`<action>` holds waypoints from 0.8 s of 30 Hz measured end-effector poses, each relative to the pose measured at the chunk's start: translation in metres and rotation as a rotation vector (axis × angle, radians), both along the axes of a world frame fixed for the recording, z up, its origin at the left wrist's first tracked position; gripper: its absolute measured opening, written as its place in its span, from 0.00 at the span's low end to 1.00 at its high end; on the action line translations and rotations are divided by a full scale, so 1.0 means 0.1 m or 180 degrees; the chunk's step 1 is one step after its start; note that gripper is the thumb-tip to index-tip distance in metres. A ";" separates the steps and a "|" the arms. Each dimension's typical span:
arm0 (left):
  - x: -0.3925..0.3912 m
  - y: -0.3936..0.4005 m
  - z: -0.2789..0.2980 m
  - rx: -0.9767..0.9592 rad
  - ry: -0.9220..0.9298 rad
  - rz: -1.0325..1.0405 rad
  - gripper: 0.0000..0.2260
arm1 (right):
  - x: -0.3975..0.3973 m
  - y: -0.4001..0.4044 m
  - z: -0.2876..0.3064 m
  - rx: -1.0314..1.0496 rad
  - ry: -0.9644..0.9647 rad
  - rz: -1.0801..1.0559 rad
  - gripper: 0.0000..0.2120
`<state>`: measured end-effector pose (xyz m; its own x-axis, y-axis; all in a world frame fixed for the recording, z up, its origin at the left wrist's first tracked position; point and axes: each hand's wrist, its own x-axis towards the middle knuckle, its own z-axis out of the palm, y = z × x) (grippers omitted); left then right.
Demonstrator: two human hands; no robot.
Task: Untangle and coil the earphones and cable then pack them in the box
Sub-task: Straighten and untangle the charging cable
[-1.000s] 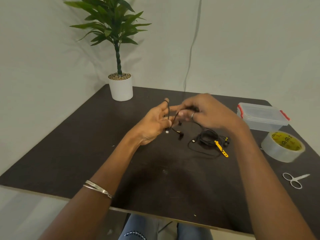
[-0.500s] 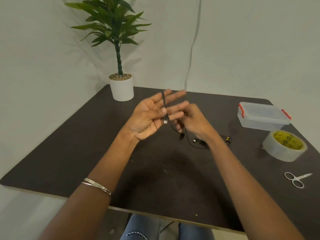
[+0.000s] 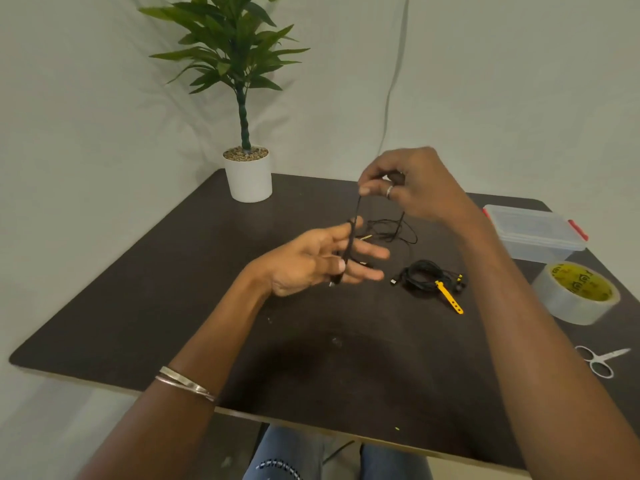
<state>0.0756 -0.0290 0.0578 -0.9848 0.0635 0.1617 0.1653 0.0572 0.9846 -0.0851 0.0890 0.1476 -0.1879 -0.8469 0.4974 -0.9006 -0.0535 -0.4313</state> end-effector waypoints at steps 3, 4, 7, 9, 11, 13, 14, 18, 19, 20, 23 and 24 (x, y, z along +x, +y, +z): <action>0.01 0.11 0.10 0.0741 0.0236 -0.0565 0.28 | -0.04 -0.11 -0.13 -0.0148 -0.0490 0.0197 0.02; 0.02 0.12 0.13 0.1077 0.0431 -0.0684 0.28 | -0.06 -0.14 -0.23 -0.0137 -0.0733 0.0243 0.04; 0.04 0.10 0.25 0.1787 0.1088 -0.0542 0.27 | -0.03 -0.16 -0.62 -0.0075 -0.1225 0.0212 0.07; 0.02 0.07 0.33 0.1873 0.1328 0.0067 0.24 | 0.09 -0.11 -0.86 0.0017 -0.1747 0.0117 0.07; -0.03 0.03 0.35 0.1870 0.1338 0.0817 0.20 | 0.24 -0.04 -1.01 0.0324 -0.1869 0.0120 0.08; -0.09 -0.02 0.31 0.1563 0.1125 0.1585 0.17 | 0.34 0.02 -1.07 0.0627 -0.1583 0.0229 0.08; -0.11 -0.04 0.27 0.1218 0.0948 0.1904 0.17 | 0.38 0.06 -1.04 0.0706 -0.1417 0.0274 0.08; -0.11 -0.07 0.07 0.0022 0.0329 0.2184 0.29 | 0.37 0.16 -0.78 0.0607 -0.0855 0.0193 0.06; -0.09 -0.08 0.03 -0.0103 0.0259 0.2119 0.31 | 0.34 0.18 -0.72 0.0598 -0.0760 0.0136 0.06; -0.08 -0.08 0.00 -0.0191 0.0216 0.2065 0.32 | 0.32 0.20 -0.65 0.0604 -0.0691 0.0090 0.06; -0.07 -0.09 -0.01 -0.0098 0.0244 0.2125 0.32 | 0.27 0.25 -0.53 0.0594 -0.0597 0.0030 0.05; -0.06 -0.10 0.00 0.0104 0.0278 0.2199 0.30 | 0.26 0.27 -0.50 0.0593 -0.0555 0.0020 0.05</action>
<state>0.0691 -0.0392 0.0576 -0.7812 -0.5790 0.2334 0.1806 0.1483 0.9723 -0.0589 0.1157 0.0975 -0.2516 -0.9224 0.2931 -0.8117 0.0361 -0.5830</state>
